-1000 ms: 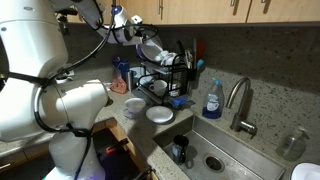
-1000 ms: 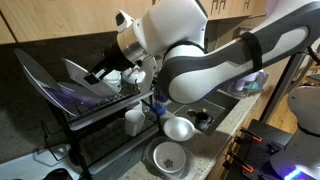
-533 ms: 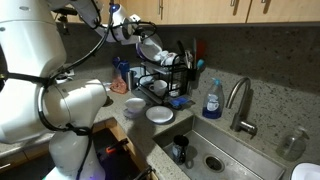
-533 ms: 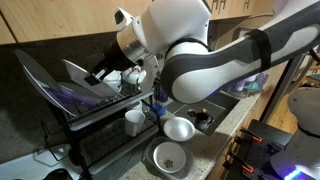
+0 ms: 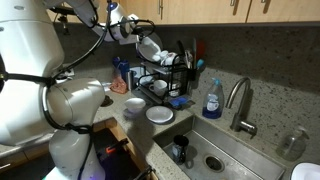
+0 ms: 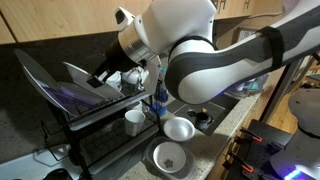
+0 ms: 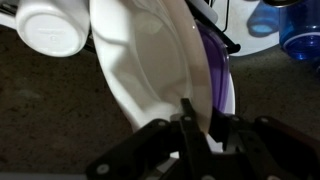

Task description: Put the white bowl on the dish rack on the counter

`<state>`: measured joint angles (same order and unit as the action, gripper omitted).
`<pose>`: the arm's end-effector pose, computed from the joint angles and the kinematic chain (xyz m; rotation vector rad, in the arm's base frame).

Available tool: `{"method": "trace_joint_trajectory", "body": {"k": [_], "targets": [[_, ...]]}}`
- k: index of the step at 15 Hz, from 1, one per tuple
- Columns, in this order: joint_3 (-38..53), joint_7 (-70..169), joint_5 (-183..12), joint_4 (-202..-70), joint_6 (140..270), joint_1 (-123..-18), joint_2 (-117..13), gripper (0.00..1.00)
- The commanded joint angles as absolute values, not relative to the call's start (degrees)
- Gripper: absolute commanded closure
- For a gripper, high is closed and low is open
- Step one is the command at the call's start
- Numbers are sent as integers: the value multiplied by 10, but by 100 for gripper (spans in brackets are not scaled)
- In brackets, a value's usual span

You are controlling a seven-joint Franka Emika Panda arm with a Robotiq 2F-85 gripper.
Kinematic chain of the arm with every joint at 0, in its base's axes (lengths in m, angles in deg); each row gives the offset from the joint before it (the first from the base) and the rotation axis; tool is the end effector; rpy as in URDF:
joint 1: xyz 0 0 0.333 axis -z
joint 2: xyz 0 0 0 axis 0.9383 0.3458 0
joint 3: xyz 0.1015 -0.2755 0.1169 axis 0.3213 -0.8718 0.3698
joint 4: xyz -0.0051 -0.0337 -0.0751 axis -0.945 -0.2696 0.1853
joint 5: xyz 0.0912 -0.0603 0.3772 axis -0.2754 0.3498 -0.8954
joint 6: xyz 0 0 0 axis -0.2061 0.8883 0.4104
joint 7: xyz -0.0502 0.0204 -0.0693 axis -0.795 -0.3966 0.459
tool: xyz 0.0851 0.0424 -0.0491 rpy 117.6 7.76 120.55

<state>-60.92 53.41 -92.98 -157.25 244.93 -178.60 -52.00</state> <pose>0.4682 0.4157 0.5341 -2.5014 -0.9218 -1.4309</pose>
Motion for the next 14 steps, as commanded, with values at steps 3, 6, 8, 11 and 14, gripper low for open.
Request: {"method": "trace_joint_trajectory", "body": {"k": [3, 6, 8, 11, 14], "targets": [[-670, 538, -913, -1581, 2439, -1847, -526, 96], [-696, 540, -913, -1586, 2434, -1875, -524, 96], [-713, 542, -912, -1588, 2428, -1894, -522, 96], [-734, 544, -910, -1592, 2417, -1919, -521, 96], [-756, 544, -905, -1596, 2410, -1943, -519, 96]]}}
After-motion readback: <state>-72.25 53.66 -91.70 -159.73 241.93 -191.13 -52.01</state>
